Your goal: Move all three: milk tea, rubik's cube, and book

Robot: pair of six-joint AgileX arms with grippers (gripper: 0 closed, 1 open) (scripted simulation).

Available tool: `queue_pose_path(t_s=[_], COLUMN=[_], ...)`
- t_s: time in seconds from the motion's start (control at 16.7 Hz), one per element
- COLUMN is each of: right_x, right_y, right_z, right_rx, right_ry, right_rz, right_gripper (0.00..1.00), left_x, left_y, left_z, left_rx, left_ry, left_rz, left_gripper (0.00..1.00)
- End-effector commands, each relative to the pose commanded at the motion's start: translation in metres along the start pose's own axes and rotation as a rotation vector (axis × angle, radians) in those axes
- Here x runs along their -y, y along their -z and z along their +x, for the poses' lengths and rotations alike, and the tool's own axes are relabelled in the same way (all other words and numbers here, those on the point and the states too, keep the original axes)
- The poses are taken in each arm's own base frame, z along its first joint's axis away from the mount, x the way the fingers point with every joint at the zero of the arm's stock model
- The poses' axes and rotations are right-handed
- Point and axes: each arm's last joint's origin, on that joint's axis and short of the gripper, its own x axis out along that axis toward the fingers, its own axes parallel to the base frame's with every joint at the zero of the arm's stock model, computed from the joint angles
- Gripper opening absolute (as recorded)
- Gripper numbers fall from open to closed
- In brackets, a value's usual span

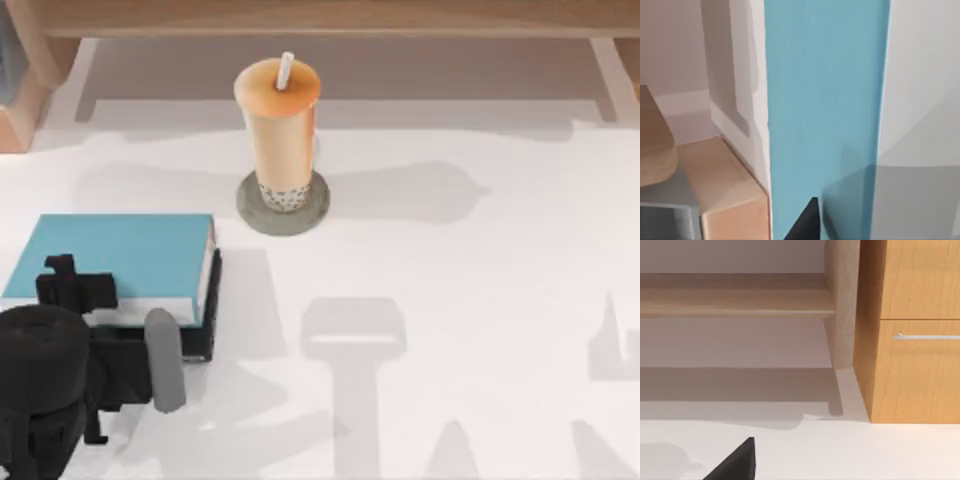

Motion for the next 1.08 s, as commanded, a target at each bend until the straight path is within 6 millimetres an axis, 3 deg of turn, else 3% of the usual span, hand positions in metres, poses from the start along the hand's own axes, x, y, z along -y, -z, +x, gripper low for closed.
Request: queue_pose_path(t_s=[0.36,1.08], right_x=[0.0000,0.0000], right_y=[0.0000,0.0000], right_z=[0.0000,0.0000], right_rx=[0.000,0.000], right_ry=[0.000,0.000], right_rz=[0.000,0.000], right_gripper=[1.00,1.00], left_x=[0.0023,0.0023], left_y=[0.0002,0.0002], left_z=[0.0023,0.0023], left_rx=[0.000,0.000], left_ry=[0.011,0.011], left_rz=[0.003,0.003], left_gripper=[0.00,0.90])
